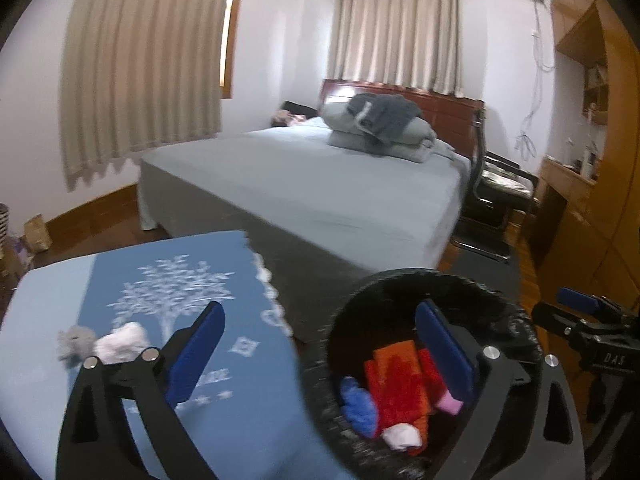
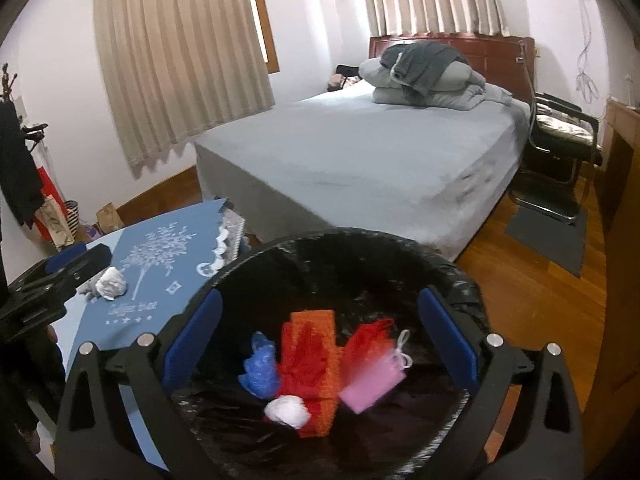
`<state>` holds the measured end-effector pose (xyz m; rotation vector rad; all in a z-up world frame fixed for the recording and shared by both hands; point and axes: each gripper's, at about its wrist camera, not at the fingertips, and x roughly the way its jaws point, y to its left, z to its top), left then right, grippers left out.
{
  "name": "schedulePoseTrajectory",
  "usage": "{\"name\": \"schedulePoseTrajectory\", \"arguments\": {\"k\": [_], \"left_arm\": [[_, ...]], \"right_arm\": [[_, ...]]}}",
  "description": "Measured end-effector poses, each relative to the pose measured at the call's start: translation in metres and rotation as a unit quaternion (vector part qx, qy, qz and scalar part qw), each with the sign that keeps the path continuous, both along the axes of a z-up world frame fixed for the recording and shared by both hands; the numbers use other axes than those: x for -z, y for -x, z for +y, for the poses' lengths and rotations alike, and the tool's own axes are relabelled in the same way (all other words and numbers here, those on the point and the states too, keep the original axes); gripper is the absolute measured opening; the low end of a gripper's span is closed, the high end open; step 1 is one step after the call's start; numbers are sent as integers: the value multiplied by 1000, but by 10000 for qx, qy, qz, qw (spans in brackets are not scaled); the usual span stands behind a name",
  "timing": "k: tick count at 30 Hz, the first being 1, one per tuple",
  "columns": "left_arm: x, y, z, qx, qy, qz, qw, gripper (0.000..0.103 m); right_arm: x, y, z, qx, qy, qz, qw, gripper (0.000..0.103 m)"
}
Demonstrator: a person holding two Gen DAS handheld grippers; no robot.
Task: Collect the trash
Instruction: 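Move both tools back over the cloth toward the grey sock and white cloth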
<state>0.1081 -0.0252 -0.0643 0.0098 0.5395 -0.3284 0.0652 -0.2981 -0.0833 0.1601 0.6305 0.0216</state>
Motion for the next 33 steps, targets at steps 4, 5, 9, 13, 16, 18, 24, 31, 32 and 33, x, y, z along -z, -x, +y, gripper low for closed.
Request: {"name": "schedulePoseTrajectory", "arguments": {"k": [4,5,9,13,16,18,24,31,32,33], "left_arm": [[-1,7,27,-269,-39,-26,9996,95],[0,9,33,-332,-43,-23,9994,96],[3,15,63,-622,-83,-10,9980,96],[7,19,92,-928,-121,23,9956,96],[10,21,116,-1154,-141,58,9932,96],[13,22,131,-1304,-150,77,9913,96],[24,19,173,-1724,-291,125,9845,96],[40,11,213,-2038,-349,252,9781,96],[43,9,219,-2079,-356,265,9771,96],[45,8,222,-2104,-355,277,9766,96]], "right_arm": [[0,-4,18,-136,-34,14,9999,96],[0,-5,24,-182,-40,17,9998,96],[-1,-12,47,-346,-68,43,9994,96],[-2,-22,73,-543,-86,31,9985,96],[-2,-31,95,-715,-78,27,9974,96],[0,-37,111,-835,-70,30,9965,96],[6,-57,158,-1195,-11,61,9928,96],[16,-85,208,-1520,8,141,9883,96],[19,-90,217,-1580,12,169,9873,96],[21,-94,223,-1620,13,186,9866,96]]}}
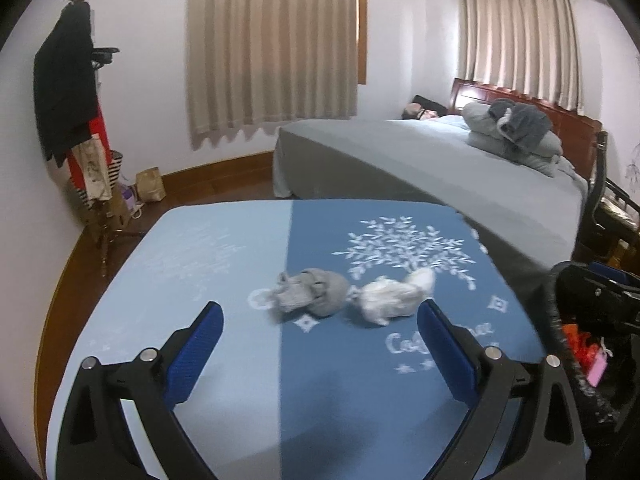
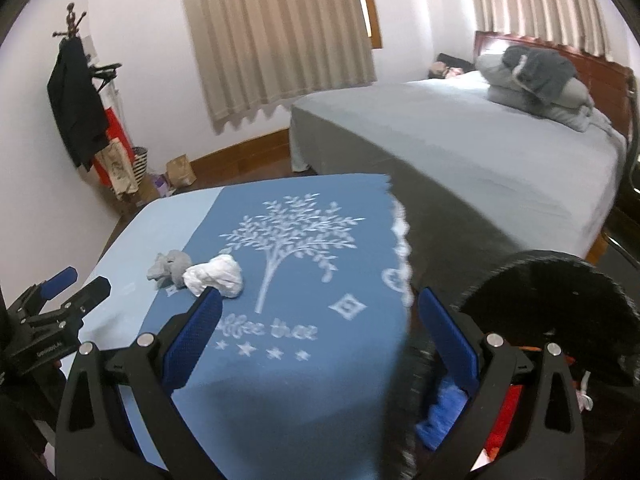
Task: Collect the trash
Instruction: 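Move both tools back over the cloth toward the grey sock and white cloth, then grasp the crumpled white cloth with the right tool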
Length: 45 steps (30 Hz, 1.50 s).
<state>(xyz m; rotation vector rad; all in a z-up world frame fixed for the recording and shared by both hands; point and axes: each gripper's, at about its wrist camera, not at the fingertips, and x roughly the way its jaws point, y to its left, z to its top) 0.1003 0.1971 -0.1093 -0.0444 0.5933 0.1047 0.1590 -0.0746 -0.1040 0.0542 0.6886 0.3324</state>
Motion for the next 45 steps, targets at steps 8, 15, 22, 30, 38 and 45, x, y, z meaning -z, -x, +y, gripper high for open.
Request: {"name": "schedulePoseTrajectory", "arguments": {"k": [8,15,22,30,38,45], "left_arm": [[18,-13,32,-283,40,157,9995,96],[28,-22,54,-464,46,221,9987,96],[36,-26,70,-544,68,299,9980,96],[40,-25,78,-614,128,351,9974,96],[42,-28,81,-657,199,372,9969,96],[42,-29,79,-620,218,367,9972,96]], "right_arm": [[19,-29,51,-329,83,135,9993,96],[36,-46,83,-537,181,272,9980,96],[50,-61,107,-673,255,359,9968,96],[63,-72,126,-863,361,497,9944,96],[71,-75,132,-1053,401,654,9915,80],[73,-73,137,-1386,266,828,9865,46]]}}
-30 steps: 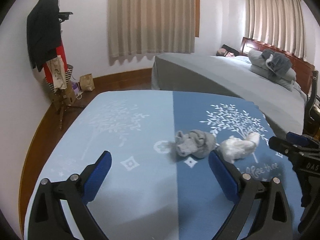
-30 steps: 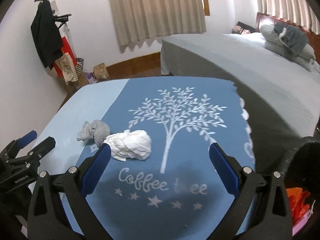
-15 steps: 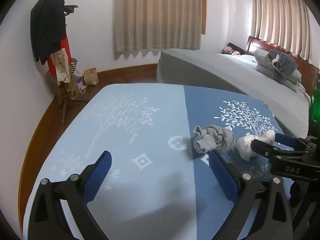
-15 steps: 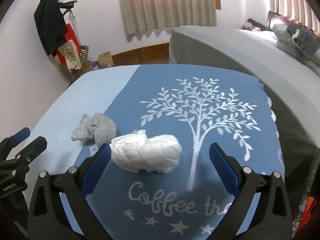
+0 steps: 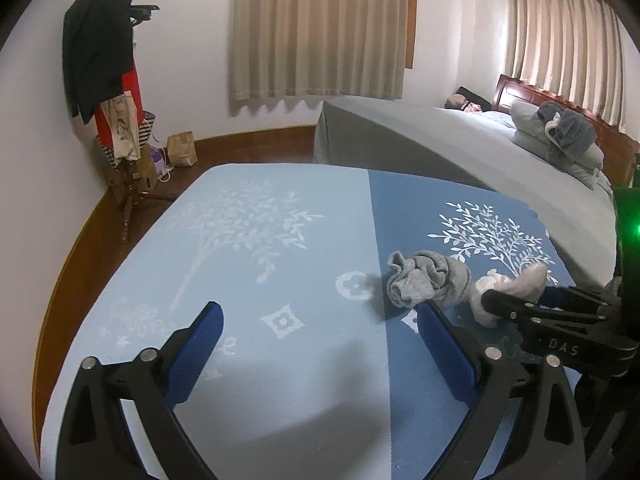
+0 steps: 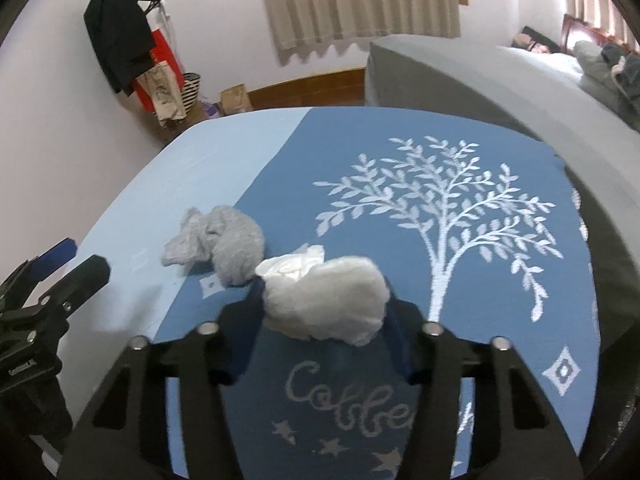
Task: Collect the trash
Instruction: 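Grasp the crumpled white cloth with the right tool, then grasp the grey sock with the left tool while the right tool holds the white cloth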
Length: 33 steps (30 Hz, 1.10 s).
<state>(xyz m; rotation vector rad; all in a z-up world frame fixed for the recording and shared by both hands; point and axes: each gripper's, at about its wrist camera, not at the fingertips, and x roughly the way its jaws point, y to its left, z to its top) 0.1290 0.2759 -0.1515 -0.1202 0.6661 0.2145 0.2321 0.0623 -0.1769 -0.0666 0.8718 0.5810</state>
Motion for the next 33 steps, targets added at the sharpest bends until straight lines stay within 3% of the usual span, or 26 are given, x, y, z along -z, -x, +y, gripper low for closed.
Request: {"name": "schedulePoseTrajectory", "arguments": {"k": [5,15,27,30,33], "left_arm": [[0,-2,-4,34,15,11,10000,96],[0,-22,-24,287,53,12,9996,96],[19,-76,-53,557,125,281,9980,96],[26,-88,-53,552,227,474,9971,94],[31,-94,-52,605,383,621,9955,84]], "right_arm": [[-7,4,-5,-86,-105,-21,9999,38],[-27,-2,-41,284,-246,-228,9990,38],[-19,-11,-71,544,-210,-176,9981,38],[-17,-11,-74,566,-232,-155,9980,38],[-16,-12,-75,574,-256,-136,9979,38]]}}
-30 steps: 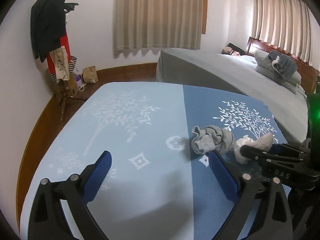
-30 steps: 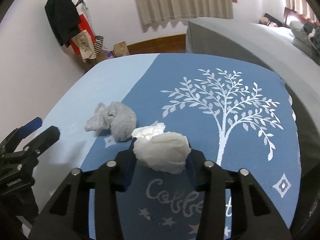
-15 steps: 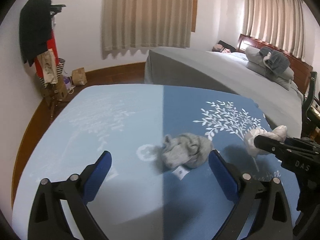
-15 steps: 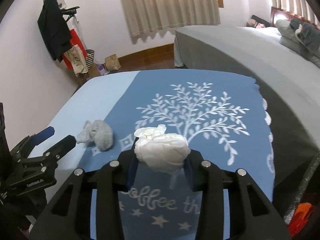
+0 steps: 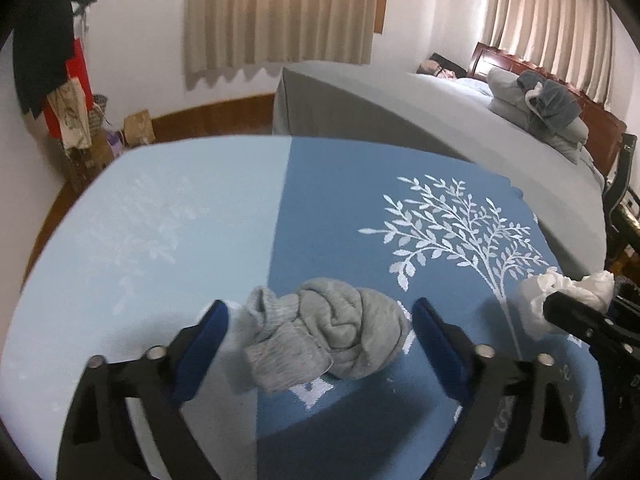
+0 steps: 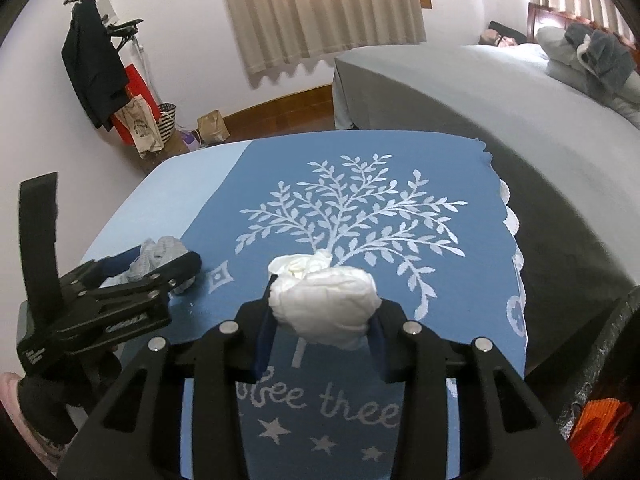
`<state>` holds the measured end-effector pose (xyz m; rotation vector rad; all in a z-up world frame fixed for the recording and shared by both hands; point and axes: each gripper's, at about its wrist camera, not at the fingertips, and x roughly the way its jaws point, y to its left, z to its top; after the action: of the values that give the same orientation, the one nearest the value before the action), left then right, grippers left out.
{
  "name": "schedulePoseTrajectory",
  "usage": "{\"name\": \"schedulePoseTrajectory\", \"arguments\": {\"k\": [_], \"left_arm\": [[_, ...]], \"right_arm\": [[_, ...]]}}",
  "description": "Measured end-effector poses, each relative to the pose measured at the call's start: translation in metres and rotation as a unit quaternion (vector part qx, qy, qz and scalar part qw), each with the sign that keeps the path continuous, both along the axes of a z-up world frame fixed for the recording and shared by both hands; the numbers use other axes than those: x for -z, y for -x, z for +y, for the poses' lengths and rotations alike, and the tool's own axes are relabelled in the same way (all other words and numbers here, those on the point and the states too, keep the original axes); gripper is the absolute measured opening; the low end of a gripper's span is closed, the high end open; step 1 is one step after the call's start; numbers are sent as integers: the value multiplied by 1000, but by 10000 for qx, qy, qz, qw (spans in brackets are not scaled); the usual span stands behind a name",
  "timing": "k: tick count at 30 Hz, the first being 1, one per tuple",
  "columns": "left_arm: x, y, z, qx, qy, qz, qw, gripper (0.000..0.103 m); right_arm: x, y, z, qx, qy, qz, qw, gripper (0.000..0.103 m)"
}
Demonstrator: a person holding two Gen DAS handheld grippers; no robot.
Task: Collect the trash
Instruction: 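Grasp the grey sock with the left tool while the right tool holds the white cloth, then carry the grey sock and white cloth over the black bin with both tools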
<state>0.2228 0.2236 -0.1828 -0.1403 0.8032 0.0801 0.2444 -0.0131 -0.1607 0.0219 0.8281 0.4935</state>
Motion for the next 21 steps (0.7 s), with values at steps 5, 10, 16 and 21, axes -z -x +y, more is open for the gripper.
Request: {"name": "schedulePoseTrajectory", "arguments": {"k": [5,10,16,21], "left_arm": [[5,-2,-3,96,0,130,9999,56],[1,3,-7,138,-80,18,9999,45],[-9,11,-9,111,-22,-124,9999,43],[-26,26,-17,131,-44,-274,9995,43]], "right_arm": [[0,2,-1,9,-34,9,10000,38],[-2,3,-2,11,-37,-15,10000,38],[-10,8,-6,28,-64,-100,9999,38],[-18,13,-12,70,-109,-147,9998,38]]}}
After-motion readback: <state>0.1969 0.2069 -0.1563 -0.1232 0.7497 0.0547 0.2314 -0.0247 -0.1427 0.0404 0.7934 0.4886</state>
